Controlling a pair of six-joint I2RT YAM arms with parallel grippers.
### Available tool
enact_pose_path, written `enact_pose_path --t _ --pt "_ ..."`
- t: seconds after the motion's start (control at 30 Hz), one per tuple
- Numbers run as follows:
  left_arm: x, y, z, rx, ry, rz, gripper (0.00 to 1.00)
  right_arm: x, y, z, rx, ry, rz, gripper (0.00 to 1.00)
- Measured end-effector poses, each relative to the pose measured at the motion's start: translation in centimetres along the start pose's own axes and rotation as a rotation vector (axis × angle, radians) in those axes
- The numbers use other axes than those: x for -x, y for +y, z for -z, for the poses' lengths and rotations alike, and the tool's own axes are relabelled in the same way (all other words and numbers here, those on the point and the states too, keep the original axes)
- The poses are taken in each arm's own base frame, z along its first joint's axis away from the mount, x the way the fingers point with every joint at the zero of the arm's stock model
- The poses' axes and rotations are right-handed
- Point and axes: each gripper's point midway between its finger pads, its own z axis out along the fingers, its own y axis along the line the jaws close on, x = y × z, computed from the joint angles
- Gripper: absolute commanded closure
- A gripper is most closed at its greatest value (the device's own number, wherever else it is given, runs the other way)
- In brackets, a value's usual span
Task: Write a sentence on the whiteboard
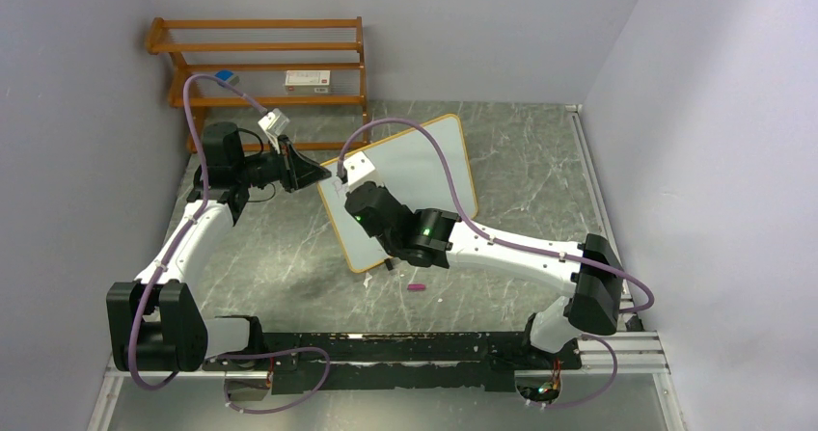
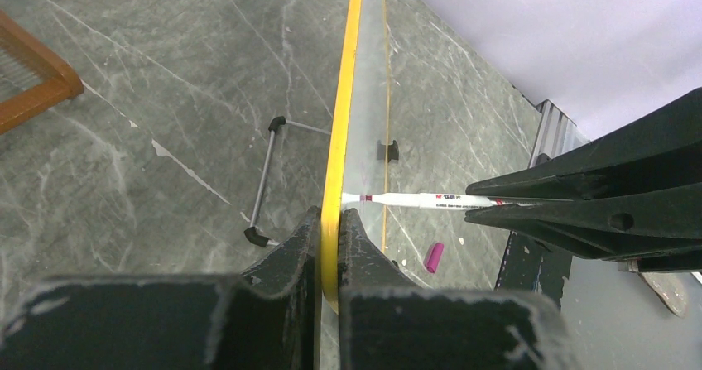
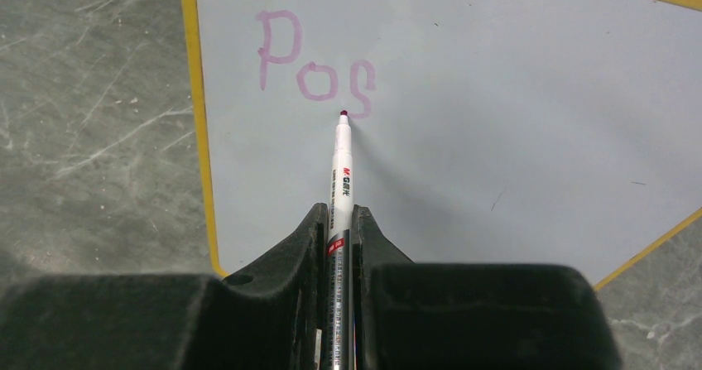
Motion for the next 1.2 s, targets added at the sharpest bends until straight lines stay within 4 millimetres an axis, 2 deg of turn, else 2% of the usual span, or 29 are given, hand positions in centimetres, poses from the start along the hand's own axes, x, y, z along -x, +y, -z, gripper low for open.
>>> enact_pose_path --t 0.3,0.5,0.77,1.2 --pt "0.0 0.0 0.0 0.002 0.004 0.002 0.95 0.4 -0.1 0.2 0.002 -0.021 -0.014 1.0" --pt "0.0 -0.1 0.0 0.001 0.006 0.003 0.95 1.3 -1.5 1.0 -0.021 -0.054 -0.033 1.0" --pt "0.0 -0.1 0.0 0.001 0.006 0.003 0.95 2.2 -2.6 0.7 -0.045 -0.083 -0.06 1.0" --pt "0.0 0.0 0.0 0.005 0.005 0.003 0.95 1.8 -2.0 -0.3 -0.031 -0.072 -0.05 1.0"
